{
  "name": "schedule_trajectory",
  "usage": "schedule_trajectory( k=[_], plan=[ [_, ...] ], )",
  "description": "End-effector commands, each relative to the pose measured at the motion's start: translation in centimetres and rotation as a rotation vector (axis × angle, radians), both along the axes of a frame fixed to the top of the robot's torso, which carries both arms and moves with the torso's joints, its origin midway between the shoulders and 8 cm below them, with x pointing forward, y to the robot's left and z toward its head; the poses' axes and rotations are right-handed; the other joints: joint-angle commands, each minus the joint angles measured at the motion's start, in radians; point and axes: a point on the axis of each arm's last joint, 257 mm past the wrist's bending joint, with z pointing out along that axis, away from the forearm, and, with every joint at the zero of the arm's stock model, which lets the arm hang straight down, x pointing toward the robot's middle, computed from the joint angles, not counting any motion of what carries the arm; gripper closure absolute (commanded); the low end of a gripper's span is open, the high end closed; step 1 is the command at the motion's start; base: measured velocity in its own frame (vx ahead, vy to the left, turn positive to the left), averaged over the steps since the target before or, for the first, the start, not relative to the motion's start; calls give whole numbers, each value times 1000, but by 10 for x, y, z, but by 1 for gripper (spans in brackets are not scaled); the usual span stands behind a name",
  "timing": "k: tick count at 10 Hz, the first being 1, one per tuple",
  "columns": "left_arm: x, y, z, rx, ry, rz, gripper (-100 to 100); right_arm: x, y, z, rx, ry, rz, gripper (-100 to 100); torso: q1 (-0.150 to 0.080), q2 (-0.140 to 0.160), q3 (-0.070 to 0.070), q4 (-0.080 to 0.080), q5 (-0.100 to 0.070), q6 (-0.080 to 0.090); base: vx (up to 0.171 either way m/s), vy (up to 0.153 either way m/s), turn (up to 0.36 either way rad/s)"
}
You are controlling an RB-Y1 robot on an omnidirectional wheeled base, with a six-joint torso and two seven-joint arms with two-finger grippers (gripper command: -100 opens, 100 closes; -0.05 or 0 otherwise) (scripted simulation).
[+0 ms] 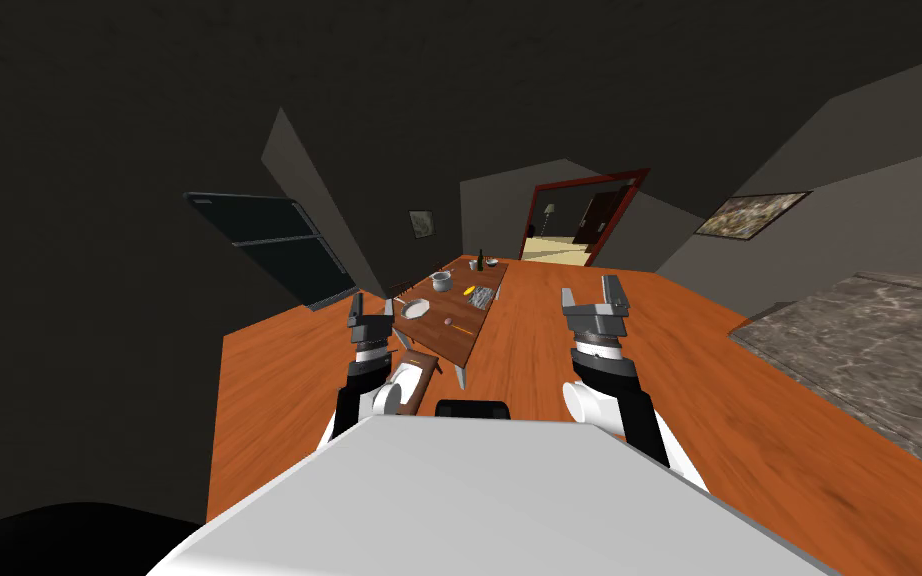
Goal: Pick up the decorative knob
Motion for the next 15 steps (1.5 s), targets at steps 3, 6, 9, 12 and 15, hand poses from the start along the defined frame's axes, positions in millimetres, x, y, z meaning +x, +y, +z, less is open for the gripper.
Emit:
schedule_trajectory(
  k=[3, 6, 9, 12, 15],
  plan=[
    [4, -7, -8, 90, 49, -22, -100, 0, 0, 0, 0, 0, 0, 0, -4, 1, 1, 0, -1, 0, -23, -58, -16],
    [13, -6, -29, 161, 136, -17, -100, 0, 0, 0, 0, 0, 0, 0, -9, 2, 1, 0, -2, 0, -27, -133, -27],
    [23, 3, -57, 194, 236, 2, -100, 0, 0, 0, 0, 0, 0, 0, -9, 1, 0, 0, -2, 0, -5, -143, -20],
    [30, 15, -83, 204, 322, 19, -100, 0, 0, 0, 0, 0, 0, 0, -11, -1, -1, 0, -3, 0, 18, -148, -11],
    [39, 42, -133, 197, 482, 53, -100, 0, 0, 0, 0, 0, 0, 0, -8, -3, -2, -1, -2, 0, 53, -139, -18]
  ],
)
